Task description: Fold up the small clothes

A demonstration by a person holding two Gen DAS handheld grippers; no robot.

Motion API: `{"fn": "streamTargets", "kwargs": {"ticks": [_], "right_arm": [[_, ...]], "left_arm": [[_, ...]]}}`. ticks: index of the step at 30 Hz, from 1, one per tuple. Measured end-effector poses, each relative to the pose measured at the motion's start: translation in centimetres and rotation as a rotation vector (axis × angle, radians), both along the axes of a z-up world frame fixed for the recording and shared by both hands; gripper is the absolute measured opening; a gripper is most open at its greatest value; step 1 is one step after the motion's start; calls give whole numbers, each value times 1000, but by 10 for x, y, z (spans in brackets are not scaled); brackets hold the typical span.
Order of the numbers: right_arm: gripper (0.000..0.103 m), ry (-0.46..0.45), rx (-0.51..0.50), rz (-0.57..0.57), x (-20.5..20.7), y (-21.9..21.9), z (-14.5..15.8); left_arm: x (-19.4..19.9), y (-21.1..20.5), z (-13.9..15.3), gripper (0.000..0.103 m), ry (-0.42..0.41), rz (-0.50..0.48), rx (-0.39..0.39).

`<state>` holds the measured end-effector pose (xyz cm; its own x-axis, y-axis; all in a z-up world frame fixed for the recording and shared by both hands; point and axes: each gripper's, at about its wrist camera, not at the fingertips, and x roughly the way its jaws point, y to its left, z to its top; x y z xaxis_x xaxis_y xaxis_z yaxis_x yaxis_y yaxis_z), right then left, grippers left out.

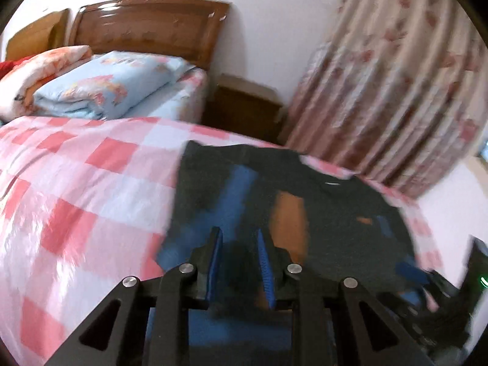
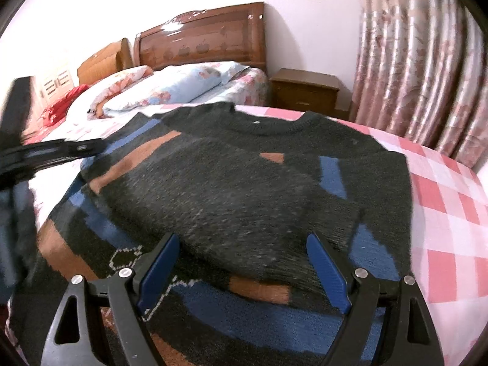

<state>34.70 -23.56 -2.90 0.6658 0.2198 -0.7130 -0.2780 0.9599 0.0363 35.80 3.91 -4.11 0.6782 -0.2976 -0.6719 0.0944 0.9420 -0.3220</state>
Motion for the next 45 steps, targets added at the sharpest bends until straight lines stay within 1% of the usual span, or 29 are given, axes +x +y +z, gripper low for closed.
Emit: {"fn": "streamTargets", "kwargs": {"ticks": [2,5,6,9,10,11,12,13,15,16,17,18,19,20,21,22,23,26,28,29,30,31,33,34,36,39,43,44,45], "right_arm": [[103,-10,32,-23,-1,-7,2],[103,-4,68,-54,1,-16,2],[103,5,73,-61,3,-17,1],[103,19,25,-65,6,-9,0],[103,31,12,-57,5,-6,0],[103,44,-5,-66,1,-5,0],[103,66,-43,-107,-10,-1,2],[103,84,-50,-113,-20,1,2],[103,105,-37,-57,-51,12,3],[103,119,-47,-34,-64,18,-1],[103,134,-71,-10,-75,25,-6],[103,137,-129,16,-88,35,-13],[103,80,-176,30,-102,41,-13],[103,104,-170,30,-107,41,-14],[103,135,-128,16,-110,34,-14],[103,150,-137,19,-114,30,-14],[103,150,-155,32,-119,27,-14],[103,140,-130,49,-140,2,-16],[103,130,-80,39,-150,-14,-14],[103,136,-80,32,-150,-19,-14],[103,142,-138,28,-151,-17,-17],[103,147,-144,20,-151,-16,-15],[103,175,-142,-28,-146,-14,-10],[103,159,-152,-31,-143,-9,-6],[103,101,-144,-7,-133,4,4],[103,48,-141,3,-99,32,9],[103,110,-172,2,-54,55,-11],[103,112,-167,9,-50,57,-14],[103,124,-128,7,-47,52,-16]], "left_arm": [[-20,-16,0,24,-25,-47,53],[-31,-28,-25,25,18,-87,110],[-32,-24,-23,25,8,-85,85],[-26,-8,-27,25,38,-91,-5],[-27,-4,-27,25,56,-84,-12],[-34,-1,-25,25,76,-69,19],[-42,1,-22,23,81,-60,41],[-57,4,-16,23,62,-68,34],[-92,11,-12,25,16,-105,-17],[-104,10,-15,26,13,-128,-16],[-115,6,-21,26,21,-161,17],[-121,2,-29,24,30,-178,60],[-123,0,-35,25,43,-188,99],[-127,5,-33,26,35,-170,90],[-127,9,-35,24,48,-156,97],[-128,13,-35,24,43,-164,89],[-130,18,-36,24,45,-175,71],[-133,29,-39,24,44,-183,51],[-132,33,-39,23,47,-179,35],[-130,32,-37,23,46,-174,44],[-128,30,-35,23,46,-173,57],[-130,27,-33,23,49,-168,77],[-134,17,-26,23,62,-148,167],[-133,10,-23,23,63,-155,187],[-129,-8,-11,23,31,-202,189],[-102,-36,4,25,-24,-217,226],[-53,-50,-10,25,31,-203,249],[-46,-50,-17,25,45,-211,255],[-41,-51,-26,25,59,-220,275]]}}
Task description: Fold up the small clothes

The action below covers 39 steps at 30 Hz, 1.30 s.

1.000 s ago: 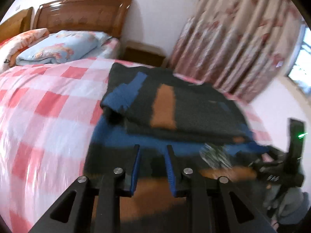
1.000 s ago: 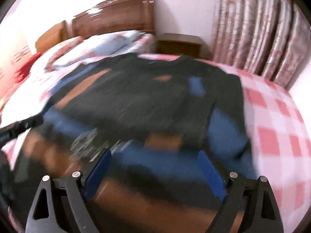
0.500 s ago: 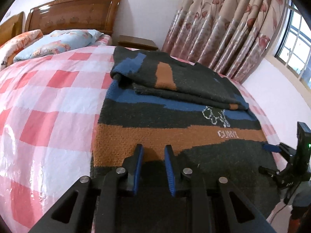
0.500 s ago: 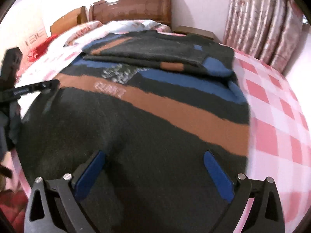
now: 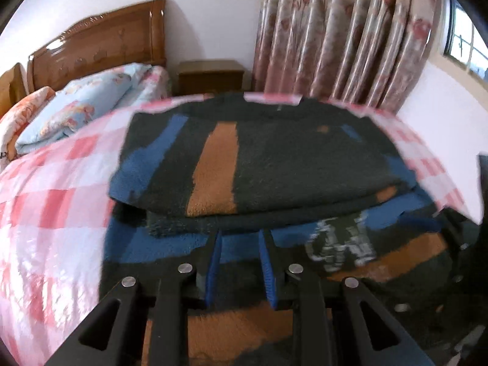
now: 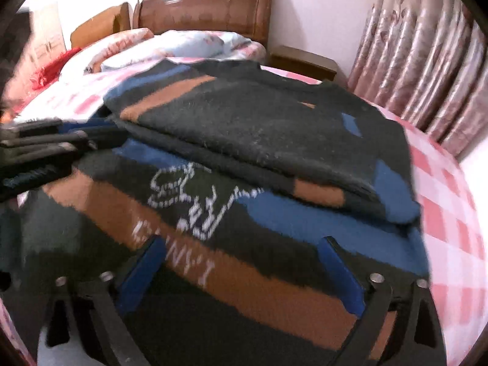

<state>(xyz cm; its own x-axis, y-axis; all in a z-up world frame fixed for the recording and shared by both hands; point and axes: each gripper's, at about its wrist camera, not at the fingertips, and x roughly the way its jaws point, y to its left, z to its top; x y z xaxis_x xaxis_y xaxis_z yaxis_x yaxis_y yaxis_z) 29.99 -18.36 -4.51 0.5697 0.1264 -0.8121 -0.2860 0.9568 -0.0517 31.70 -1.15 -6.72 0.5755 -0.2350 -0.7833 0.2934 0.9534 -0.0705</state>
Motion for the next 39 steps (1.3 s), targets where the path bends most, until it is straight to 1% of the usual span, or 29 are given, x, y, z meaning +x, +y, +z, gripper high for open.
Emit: {"fn": "streamTargets", "kwargs": {"ticks": [1,2,3,5,7,9,11,13,15,16,17,19,20,22,23,25,26,27,28,29,31,32,34,35,37,38,39], "right_arm": [[103,4,19,-3,1,-4,1],[103,6,12,5,0,-6,0],[103,4,4,25,-2,-6,0],[103,9,-3,32,-12,-15,-1],[103,10,11,24,-26,-31,-1],[103,11,17,11,-37,-47,0],[103,14,14,-9,-47,-61,0],[103,20,5,-14,-48,-65,1],[103,40,-14,-45,-44,-61,3],[103,45,-17,-62,-40,-55,6],[103,35,-12,-59,-36,-48,10],[103,-9,10,-19,-27,-28,17],[103,-13,9,-11,-23,-20,16],[103,11,-42,6,-11,1,3],[103,-6,-28,11,-11,2,0],[103,-7,1,2,-10,-4,1],[103,-6,3,-1,-11,-6,1],[103,-6,7,6,-13,-9,1],[103,-4,5,13,-14,-11,1],[103,-3,-1,18,-15,-12,0],[103,4,-1,13,-19,-19,1],[103,8,0,12,-24,-25,1],[103,14,0,5,-34,-37,2],[103,16,4,-3,-42,-43,3],[103,14,14,-14,-57,-63,2],[103,14,16,-15,-63,-69,2],[103,20,15,-20,-68,-74,2]], "left_arm": [[-2,1,-3,25,-37,-25,2],[-2,8,-1,26,-18,-27,-34],[-3,14,1,26,-13,-23,-52],[-8,22,3,26,-21,-16,-28],[-16,35,5,26,-25,7,-18],[-26,54,6,25,-23,39,-48],[-33,73,6,25,-10,67,-108],[-35,77,6,24,-5,85,-121],[-38,69,10,22,-10,119,-77],[-43,62,15,20,-18,119,-88],[-46,53,25,21,-33,91,-140],[-45,29,38,23,-47,31,-191],[-42,10,43,23,-52,-6,-181],[-33,-15,42,23,-55,-30,-99],[-26,-27,33,23,-38,-42,-40],[-18,-35,11,24,11,-59,16],[-24,-32,9,25,-42,-78,6],[-23,-26,8,25,-25,-75,-25],[-22,-21,7,25,-22,-61,-35],[-21,-15,5,25,-22,-49,-28],[-27,-8,4,26,-33,-45,11],[-35,-3,3,28,-52,-40,59],[-45,15,3,29,-65,-23,85],[-49,29,2,30,-58,-1,71],[-50,65,2,29,-34,62,3],[-51,74,2,25,-25,80,-33],[-50,86,2,23,-10,93,-85]]}}
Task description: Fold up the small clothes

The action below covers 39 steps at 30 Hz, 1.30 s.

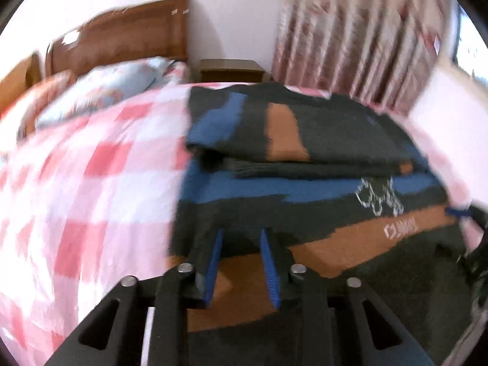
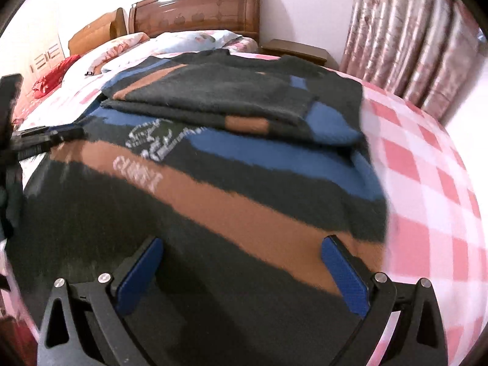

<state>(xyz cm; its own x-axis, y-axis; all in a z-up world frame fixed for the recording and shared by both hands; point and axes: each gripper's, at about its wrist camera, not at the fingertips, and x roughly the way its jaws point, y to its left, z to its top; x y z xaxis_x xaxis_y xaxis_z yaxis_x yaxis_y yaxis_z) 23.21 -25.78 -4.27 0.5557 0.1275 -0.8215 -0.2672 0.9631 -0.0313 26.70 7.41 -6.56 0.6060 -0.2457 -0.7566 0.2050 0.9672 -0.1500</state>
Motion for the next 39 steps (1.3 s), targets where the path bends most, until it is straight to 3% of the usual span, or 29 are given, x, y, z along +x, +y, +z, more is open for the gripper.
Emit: {"fn": "streamTargets", "kwargs": {"ticks": [2,4,6,8,11,12,13,14,16,19,24,28,31,33,37,39], "right_arm": [[103,12,-18,-8,-2,-1,1],[103,29,-39,-51,-2,4,4],[103,23,-12,-63,-2,18,9],[103,8,18,11,-2,40,12],[103,20,-83,95,-1,79,0],[103,-5,-52,103,-2,80,-1],[103,2,-30,102,-2,77,-2],[103,-8,-16,107,-3,73,-3],[103,-6,-18,128,-8,62,-2],[103,9,-14,110,-15,38,-1],[103,12,-2,102,-39,6,0],[103,43,-38,61,-37,8,3],[103,8,-33,38,-33,25,14],[103,-15,18,92,-31,44,19],[103,-1,-68,154,-21,85,-3],[103,-19,-8,155,-22,76,-5]], "left_arm": [[1,0,4,23,7,18,-6],[-5,-16,8,23,8,37,76],[-17,-40,18,21,9,-18,13],[-25,-69,29,23,-1,-108,-64],[-19,-103,24,23,-17,-143,45],[-14,-109,16,23,-5,-147,83],[-10,-110,4,23,22,-150,115],[-14,-103,0,24,-32,-172,89],[-12,-85,-2,24,-8,-163,28],[-13,-60,-5,23,-23,-139,67],[-13,-20,-11,20,-7,-103,-18],[-37,-35,2,20,14,-53,44],[-56,-54,19,20,-5,-113,-24],[-56,-77,23,21,-35,-142,12],[-43,-99,-1,21,-4,-158,93],[-47,-94,-3,22,-37,-178,83]]}}
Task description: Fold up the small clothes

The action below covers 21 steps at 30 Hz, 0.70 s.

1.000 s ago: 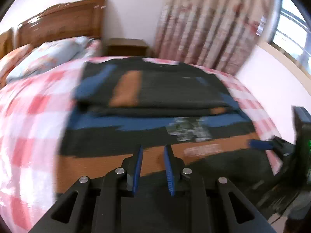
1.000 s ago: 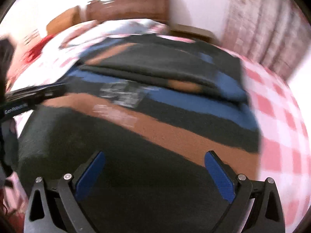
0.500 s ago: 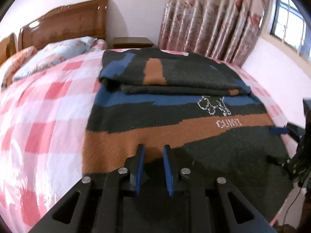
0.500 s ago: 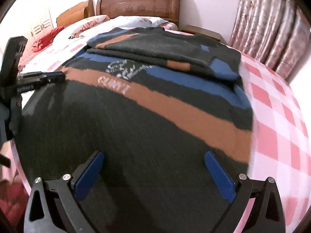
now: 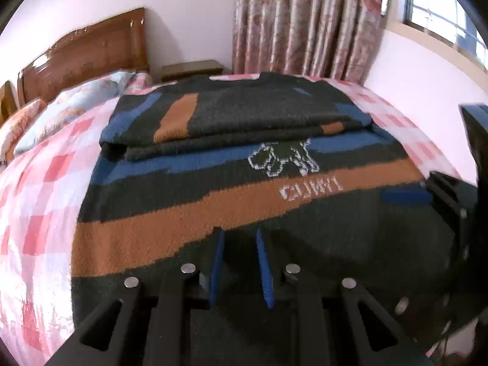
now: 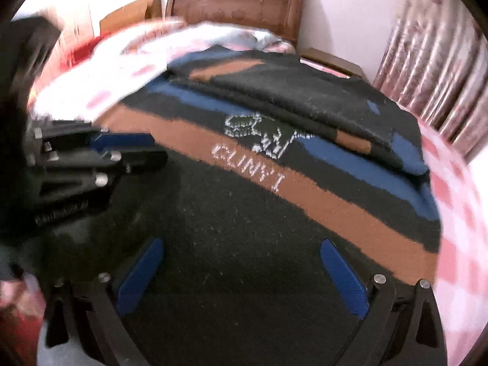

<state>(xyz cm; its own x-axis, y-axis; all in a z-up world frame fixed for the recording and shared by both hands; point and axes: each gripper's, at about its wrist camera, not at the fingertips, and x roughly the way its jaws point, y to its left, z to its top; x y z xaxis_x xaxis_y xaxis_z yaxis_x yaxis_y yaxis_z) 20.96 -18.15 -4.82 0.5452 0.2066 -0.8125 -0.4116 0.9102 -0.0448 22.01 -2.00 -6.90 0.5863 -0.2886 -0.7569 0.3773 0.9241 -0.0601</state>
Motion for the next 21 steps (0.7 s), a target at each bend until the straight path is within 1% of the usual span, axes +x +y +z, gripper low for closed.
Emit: {"fn": "streamTargets", "kwargs": {"ticks": [1,4,6,9,10,11,13,16,17,18,19,20,21], "right_arm": [[103,1,-1,9,-2,-4,0],[103,25,-15,21,-12,-23,1],[103,33,-8,11,-23,-39,2],[103,36,39,-4,-38,-63,4],[103,29,4,0,-42,-64,2],[103,25,-6,9,-44,-66,2],[103,41,-8,-9,-46,-68,3],[103,61,-50,-51,-41,-58,7],[103,48,-52,-56,-39,-50,11],[103,38,-35,-35,-40,-41,14],[103,31,-18,-11,-41,-33,17],[103,22,-1,23,-42,-22,19],[103,18,-4,48,-44,-11,18]], "left_arm": [[1,5,0,22,9,-4,-16],[-1,24,-2,23,0,18,11],[-10,41,-1,23,2,44,-4],[-21,67,-2,23,-2,87,-15],[-24,74,-2,23,-2,96,-24],[-26,81,-2,23,-5,98,-36],[-30,86,-2,23,-8,94,-45],[-32,78,6,22,24,123,-42],[-35,71,13,21,32,105,-93],[-38,64,20,22,28,77,-138],[-41,53,26,22,21,43,-161],[-46,35,30,22,1,2,-130],[-49,17,30,22,-23,-28,-61]]}}
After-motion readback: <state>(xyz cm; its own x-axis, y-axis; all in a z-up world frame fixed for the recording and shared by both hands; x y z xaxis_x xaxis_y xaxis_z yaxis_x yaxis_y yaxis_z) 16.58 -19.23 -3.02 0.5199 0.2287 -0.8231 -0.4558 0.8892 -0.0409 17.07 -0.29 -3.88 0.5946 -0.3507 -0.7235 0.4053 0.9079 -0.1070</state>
